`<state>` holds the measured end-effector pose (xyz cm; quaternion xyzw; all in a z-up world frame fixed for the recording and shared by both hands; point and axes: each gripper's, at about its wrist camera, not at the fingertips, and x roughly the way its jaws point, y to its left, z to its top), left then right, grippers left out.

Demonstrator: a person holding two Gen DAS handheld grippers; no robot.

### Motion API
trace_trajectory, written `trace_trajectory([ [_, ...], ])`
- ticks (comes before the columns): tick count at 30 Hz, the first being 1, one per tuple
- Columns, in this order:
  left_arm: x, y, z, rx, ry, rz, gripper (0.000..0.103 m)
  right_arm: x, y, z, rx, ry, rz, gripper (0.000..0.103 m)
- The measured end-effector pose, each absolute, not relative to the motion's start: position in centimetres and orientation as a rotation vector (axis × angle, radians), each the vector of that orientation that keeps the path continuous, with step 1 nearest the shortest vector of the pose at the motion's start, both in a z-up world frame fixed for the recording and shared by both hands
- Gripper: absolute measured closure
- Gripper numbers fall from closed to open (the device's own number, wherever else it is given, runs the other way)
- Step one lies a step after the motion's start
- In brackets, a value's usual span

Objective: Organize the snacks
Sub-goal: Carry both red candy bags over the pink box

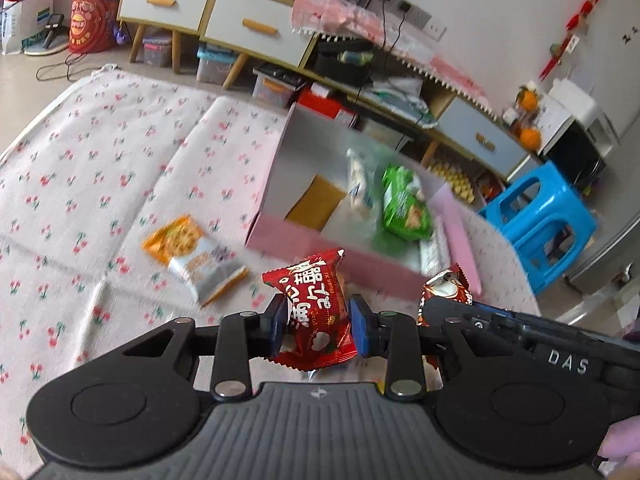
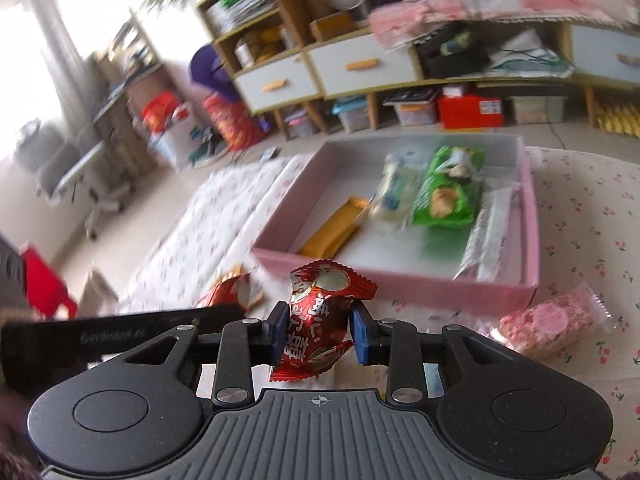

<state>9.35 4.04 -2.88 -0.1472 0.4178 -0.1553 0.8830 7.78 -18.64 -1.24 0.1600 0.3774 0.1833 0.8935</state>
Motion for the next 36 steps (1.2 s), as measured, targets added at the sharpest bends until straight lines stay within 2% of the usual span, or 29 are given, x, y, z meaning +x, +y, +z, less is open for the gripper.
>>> trace_trajectory([
  [6,11.7,3.2,-1.8,-0.335,0.792,-0.282,0.073,9.7,-21.5,-1.1,0.442,0.741,0.315,0.072],
  [15,14.2,-0.2,-3.4,-0.329,0.781,-0.304,0.073,12.0,-25.0,-3.7,0.585,0.743,0.206,0.072],
  [30,15.3,-2.0,-5.3,-0.280,0.802,-0.327,0.072,13.0,-25.8,-5.9,0.598,0.762,0.177,0.072],
  [36,15.3,-2.3,-5.2,-0.267,0.810,-0.343,0.072,13.2,-25.7,-6.0,0.589,0.761,0.186,0.068],
])
